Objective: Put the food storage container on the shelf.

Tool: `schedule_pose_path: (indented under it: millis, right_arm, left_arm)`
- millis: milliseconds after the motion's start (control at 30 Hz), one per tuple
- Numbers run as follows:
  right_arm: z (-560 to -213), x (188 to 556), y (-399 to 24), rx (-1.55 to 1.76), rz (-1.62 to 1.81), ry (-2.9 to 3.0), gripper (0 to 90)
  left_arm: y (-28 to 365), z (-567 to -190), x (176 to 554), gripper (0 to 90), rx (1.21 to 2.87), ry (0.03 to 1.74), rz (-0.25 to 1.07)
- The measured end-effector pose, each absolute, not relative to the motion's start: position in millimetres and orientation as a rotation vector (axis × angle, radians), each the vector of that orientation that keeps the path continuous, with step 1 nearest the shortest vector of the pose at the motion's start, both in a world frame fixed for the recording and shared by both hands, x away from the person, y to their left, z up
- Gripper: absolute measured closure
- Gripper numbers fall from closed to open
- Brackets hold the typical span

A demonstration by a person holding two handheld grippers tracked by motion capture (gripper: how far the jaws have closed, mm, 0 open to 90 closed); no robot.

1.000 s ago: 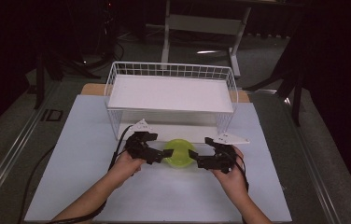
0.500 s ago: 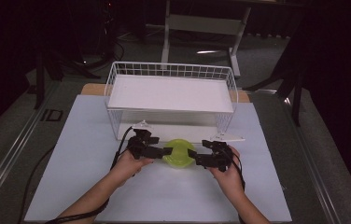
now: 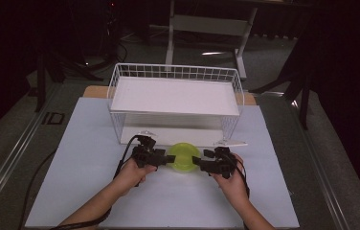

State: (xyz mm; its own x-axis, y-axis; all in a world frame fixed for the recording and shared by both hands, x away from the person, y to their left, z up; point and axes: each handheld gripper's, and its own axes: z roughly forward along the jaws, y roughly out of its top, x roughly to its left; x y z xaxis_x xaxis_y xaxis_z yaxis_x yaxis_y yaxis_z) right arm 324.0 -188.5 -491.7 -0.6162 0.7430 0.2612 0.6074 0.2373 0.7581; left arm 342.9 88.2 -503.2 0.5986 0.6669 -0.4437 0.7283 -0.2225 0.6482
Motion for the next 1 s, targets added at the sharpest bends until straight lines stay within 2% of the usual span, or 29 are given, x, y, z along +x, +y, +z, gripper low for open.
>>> schedule_pose_path:
  millis: [133, 167, 333, 367, 400, 433, 533, 900, 1000]
  right_arm:
    - [-495.0, 325.9, -186.2, 1.326, 1.288, 2.353, 39.7]
    - [-495.9, 326.1, -185.8, 1.359, 1.288, 2.361, 40.0]
    - [-497.8, 326.9, -185.7, 1.404, 1.288, 2.387, 44.1]
    - [-497.0, 327.4, -187.9, 1.431, 1.307, 2.395, 54.8]
    - [-497.0, 327.4, -187.9, 1.431, 1.307, 2.395, 54.8]
    - [-496.3, 326.9, -189.1, 1.435, 1.306, 2.381, 58.2]
    - [-496.0, 326.4, -190.6, 1.432, 1.315, 2.388, 65.0]
    - [-492.2, 317.8, -188.3, 1.430, 1.324, 2.410, 71.5]
    - [-490.6, 314.7, -186.9, 1.423, 1.336, 2.417, 79.4]
  left_arm:
    - [88.3, -505.7, 343.5, 49.1, 1.946, 1.106, -0.132]
    - [88.2, -505.4, 343.5, 54.8, 1.943, 1.104, -0.134]
    - [87.8, -504.0, 341.4, 59.8, 1.942, 1.097, -0.144]
    - [87.5, -503.6, 340.6, 61.0, 1.947, 1.094, -0.136]
    - [87.8, -503.3, 339.9, 61.0, 1.944, 1.096, -0.133]
    - [88.2, -502.9, 339.3, 64.6, 1.937, 1.101, -0.135]
    - [86.8, -501.7, 336.3, 65.6, 1.936, 1.090, -0.126]
    - [90.7, -502.1, 325.2, 72.5, 1.929, 1.087, -0.143]
    - [91.2, -502.3, 321.9, 80.3, 1.944, 1.105, -0.109]
